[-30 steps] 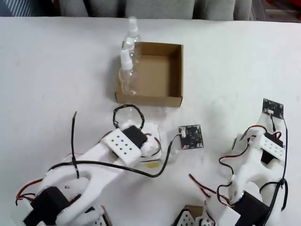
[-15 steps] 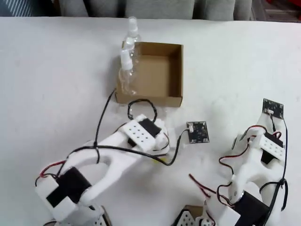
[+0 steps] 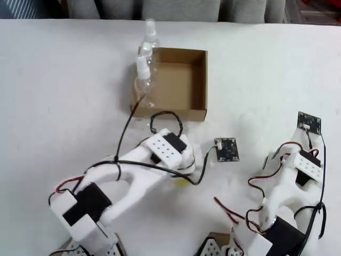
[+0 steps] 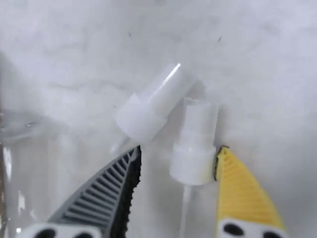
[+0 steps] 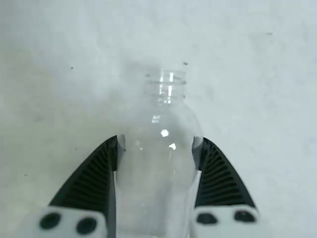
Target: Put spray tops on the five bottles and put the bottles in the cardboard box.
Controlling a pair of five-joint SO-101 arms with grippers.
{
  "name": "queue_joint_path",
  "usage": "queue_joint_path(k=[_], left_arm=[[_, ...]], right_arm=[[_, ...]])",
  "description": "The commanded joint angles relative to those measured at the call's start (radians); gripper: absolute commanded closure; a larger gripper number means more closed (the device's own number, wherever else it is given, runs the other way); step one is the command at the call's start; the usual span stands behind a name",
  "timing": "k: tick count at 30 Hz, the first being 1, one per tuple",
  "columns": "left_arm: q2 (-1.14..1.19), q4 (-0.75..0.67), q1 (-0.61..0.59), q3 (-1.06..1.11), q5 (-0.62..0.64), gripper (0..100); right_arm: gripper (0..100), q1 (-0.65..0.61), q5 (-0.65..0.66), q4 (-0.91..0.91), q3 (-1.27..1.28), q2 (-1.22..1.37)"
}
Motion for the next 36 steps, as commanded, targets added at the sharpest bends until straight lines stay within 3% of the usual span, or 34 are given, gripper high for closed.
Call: queue_joint_path(k=[1, 6, 11, 13, 28, 36], left_arm=[[-0.002, 0.044, 0.033, -0.043, 0.002, 76], [-0.001, 0.08, 0.036, -0.043, -0.002, 77], [0.001, 0.114, 0.085, -0.043, -0.13, 94], [0.001, 0.109, 0.087, -0.043, -0.124, 96], [-0.012, 0.112, 0.051, -0.052, -0.075, 79], [-0.012, 0.08, 0.053, -0.054, -0.075, 78]], right_arm=[[98.3, 0.013, -0.002, -0.013, -0.014, -0.012], [98.3, 0.013, -0.003, -0.015, -0.014, -0.012], [98.3, 0.013, -0.006, -0.016, -0.014, -0.012], [98.3, 0.013, -0.005, -0.016, -0.014, -0.012], [98.3, 0.013, -0.002, -0.015, -0.012, -0.012], [98.3, -0.008, 0.0, -0.015, -0.012, -0.01]])
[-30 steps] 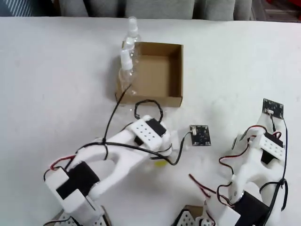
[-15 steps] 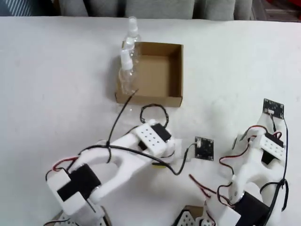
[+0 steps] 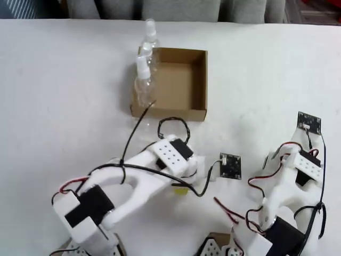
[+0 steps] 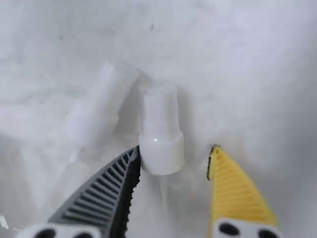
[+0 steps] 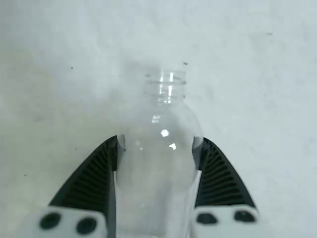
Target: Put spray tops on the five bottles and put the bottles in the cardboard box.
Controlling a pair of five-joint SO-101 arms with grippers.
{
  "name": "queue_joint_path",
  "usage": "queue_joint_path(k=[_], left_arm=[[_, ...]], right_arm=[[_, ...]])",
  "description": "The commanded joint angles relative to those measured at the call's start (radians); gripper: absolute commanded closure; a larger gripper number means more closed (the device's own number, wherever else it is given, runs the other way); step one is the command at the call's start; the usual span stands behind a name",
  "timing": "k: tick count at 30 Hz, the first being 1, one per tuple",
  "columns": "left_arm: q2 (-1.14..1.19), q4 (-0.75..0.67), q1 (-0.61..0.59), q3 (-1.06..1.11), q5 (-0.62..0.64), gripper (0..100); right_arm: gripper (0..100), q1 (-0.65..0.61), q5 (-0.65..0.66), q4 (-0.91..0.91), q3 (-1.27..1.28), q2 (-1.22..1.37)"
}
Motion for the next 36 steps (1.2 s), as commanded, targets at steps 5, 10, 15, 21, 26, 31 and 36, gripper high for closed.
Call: queue_joint_path(k=[5, 10, 15, 21, 26, 31, 36], left_arm=[[-0.005, -0.014, -0.007, -0.091, 0.031, 78], [-0.002, -0.015, 0.005, -0.124, 0.092, 78], [-0.002, -0.015, -0.002, -0.094, 0.083, 78], [0.012, -0.015, 0.002, -0.092, 0.044, 78], [0.099, 0.041, 0.002, -0.175, 0.051, 80], [0.174, 0.087, 0.004, -0.258, 0.044, 87], [0.179, 0.092, 0.004, -0.261, 0.048, 88]], right_arm=[[98.3, -0.008, -0.002, -0.015, -0.012, -0.01], [98.3, -0.005, -0.003, -0.015, -0.012, -0.01], [98.3, -0.002, -0.002, -0.013, -0.012, -0.01], [98.3, -0.005, -0.002, -0.013, -0.012, -0.01], [98.3, -0.007, 0.0, -0.013, -0.012, -0.01], [98.3, -0.007, 0.0, -0.013, -0.012, -0.01], [98.3, -0.007, 0.0, -0.013, -0.012, -0.01]])
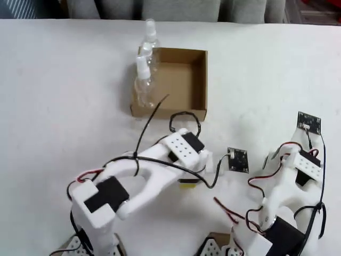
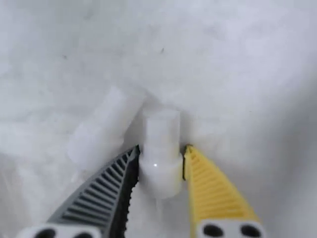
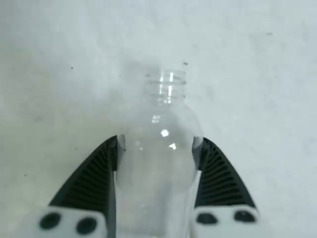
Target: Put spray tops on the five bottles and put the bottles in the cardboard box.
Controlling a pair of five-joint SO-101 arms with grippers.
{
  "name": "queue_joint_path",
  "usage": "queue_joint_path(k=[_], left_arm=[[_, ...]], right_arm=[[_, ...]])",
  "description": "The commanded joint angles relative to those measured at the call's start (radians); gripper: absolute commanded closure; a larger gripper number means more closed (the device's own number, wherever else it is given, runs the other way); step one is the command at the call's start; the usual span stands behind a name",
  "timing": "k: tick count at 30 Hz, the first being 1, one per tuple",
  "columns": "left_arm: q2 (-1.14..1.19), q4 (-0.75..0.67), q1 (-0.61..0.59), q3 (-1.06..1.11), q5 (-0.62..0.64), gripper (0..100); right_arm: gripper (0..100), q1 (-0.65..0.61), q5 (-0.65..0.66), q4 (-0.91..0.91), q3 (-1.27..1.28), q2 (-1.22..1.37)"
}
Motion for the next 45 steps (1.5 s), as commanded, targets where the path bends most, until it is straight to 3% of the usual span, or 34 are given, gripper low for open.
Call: queue_joint_path(k=[1, 5, 17, 24, 36, 45], left_arm=[[0.001, -0.006, 0.001, -0.051, -0.008, 89], [0.001, -0.005, 0.002, -0.049, -0.011, 99], [-0.025, 0.086, 0.012, -0.012, -0.014, 98], [-0.232, 0.011, -0.01, 0.216, -0.014, 98], [-0.584, -0.041, -0.257, 0.624, -0.012, 98], [-0.99, -0.06, -0.587, 0.895, -0.008, 98]], right_arm=[[98.3, -0.005, -0.002, -0.013, -0.012, -0.01], [98.3, -0.004, -0.002, -0.013, -0.012, -0.01], [98.3, -0.007, -0.006, -0.013, -0.012, -0.01], [98.3, -0.007, -0.008, -0.015, -0.012, -0.01], [98.3, -0.007, -0.008, -0.03, -0.011, -0.01], [98.3, -0.007, -0.008, -0.027, -0.011, -0.01]])
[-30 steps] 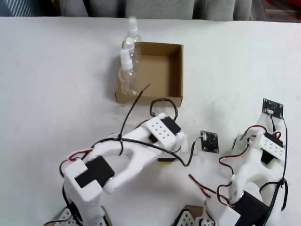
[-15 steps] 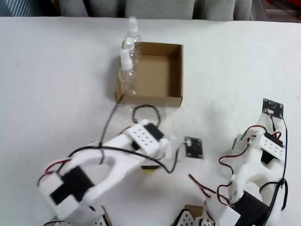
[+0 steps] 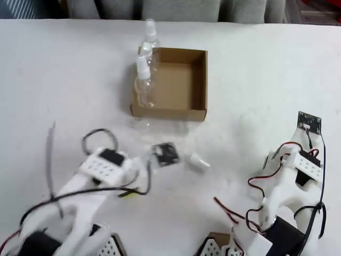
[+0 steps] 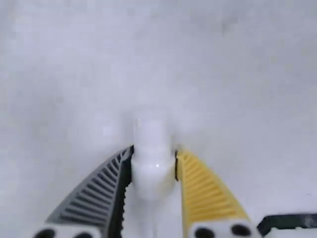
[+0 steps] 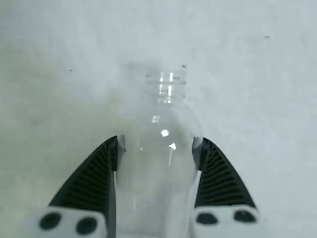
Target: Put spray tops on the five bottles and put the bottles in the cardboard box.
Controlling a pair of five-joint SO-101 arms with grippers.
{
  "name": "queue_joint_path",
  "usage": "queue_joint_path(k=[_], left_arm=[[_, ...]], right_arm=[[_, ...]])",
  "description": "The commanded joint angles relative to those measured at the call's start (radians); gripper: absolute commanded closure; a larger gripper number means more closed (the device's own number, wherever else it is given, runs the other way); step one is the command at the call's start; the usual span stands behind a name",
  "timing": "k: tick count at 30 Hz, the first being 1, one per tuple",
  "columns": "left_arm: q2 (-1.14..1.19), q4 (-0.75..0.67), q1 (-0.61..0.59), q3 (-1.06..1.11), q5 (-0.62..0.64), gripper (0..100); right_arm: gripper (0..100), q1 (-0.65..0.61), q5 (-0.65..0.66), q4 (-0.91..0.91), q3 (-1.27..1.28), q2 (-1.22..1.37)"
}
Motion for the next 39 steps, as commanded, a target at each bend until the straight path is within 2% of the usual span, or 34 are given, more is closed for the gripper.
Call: queue_joint_path(k=[1, 4, 8, 15, 20, 26, 30, 39], left_arm=[[-0.245, -0.031, -0.177, 0.103, -0.006, 98], [-0.389, -0.044, -0.259, 0.181, -0.006, 98], [-0.567, -0.037, -0.308, 0.269, -0.005, 98], [-0.831, 0.009, -0.308, 0.367, -0.003, 98], [-0.964, 0.041, -0.308, 0.41, -0.003, 98], [-1.053, 0.064, -0.308, 0.433, -0.003, 98], [-1.058, 0.069, -0.308, 0.433, -0.003, 98], [-1.058, 0.069, -0.308, 0.433, -0.003, 98]], right_arm=[[98.3, -0.007, -0.008, -0.013, -0.011, -0.012], [98.3, -0.001, -0.008, -0.015, -0.011, -0.012], [98.3, -0.001, -0.008, -0.018, -0.011, -0.012], [98.3, -0.008, -0.009, -0.024, -0.021, -0.022], [98.3, -0.058, -0.008, -0.07, -0.101, -0.022], [98.3, -0.134, -0.008, -0.111, -0.204, -0.024], [98.3, -0.137, -0.003, -0.162, -0.241, -0.024], [98.3, -0.136, -0.008, -0.453, -0.236, -0.024]])
